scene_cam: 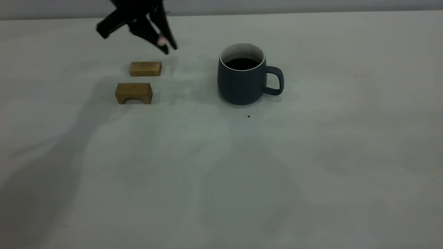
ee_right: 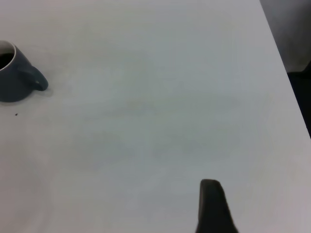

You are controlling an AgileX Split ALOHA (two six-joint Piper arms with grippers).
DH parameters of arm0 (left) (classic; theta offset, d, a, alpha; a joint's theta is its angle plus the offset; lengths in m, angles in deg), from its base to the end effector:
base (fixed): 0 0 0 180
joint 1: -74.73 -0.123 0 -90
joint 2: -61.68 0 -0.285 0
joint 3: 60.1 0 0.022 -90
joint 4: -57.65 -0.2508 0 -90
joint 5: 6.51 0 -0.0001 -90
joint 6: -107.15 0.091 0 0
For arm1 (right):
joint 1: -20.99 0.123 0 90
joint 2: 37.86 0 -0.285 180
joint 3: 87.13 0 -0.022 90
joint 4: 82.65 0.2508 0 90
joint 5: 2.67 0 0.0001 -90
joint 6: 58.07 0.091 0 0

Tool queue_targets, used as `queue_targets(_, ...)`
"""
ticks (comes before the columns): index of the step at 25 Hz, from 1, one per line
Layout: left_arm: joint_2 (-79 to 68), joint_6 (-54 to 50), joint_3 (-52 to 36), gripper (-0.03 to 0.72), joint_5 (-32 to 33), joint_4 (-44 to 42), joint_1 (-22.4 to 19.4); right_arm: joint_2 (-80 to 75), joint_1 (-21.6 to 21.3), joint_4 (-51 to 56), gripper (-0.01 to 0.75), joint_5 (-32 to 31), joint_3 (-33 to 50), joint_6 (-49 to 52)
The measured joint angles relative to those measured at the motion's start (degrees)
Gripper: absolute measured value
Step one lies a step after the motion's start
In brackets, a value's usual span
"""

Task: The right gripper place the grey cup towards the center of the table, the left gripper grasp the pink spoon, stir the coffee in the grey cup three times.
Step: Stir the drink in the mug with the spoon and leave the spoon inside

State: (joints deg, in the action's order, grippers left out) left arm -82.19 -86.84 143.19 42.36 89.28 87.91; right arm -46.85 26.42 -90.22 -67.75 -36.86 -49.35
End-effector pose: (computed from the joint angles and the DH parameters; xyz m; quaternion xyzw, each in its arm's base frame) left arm 0.4582 -0.1443 0.1017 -0.1664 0.9569 -0.2355 0.0341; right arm -0.0014 -0.0111 0.2638 0.0287 0.8819 -0.0080 0.4704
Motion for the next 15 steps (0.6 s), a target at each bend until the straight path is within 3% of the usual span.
queue_targets(9,-0.17,-31.14,0.00,0.125,4.99,33.57,0.00,0.04,0.00,0.00,0.523,0.00,0.00,0.00)
queue_targets(12,-0.17,-39.23,0.00,0.125,7.46,42.64,0.05,0.04,0.00,0.00,0.523,0.00,0.00,0.00)
queue_targets(15,-0.17,-45.80,0.00,0.125,5.77,48.55,1.27,0.04,0.00,0.00,0.523,0.00,0.00,0.00)
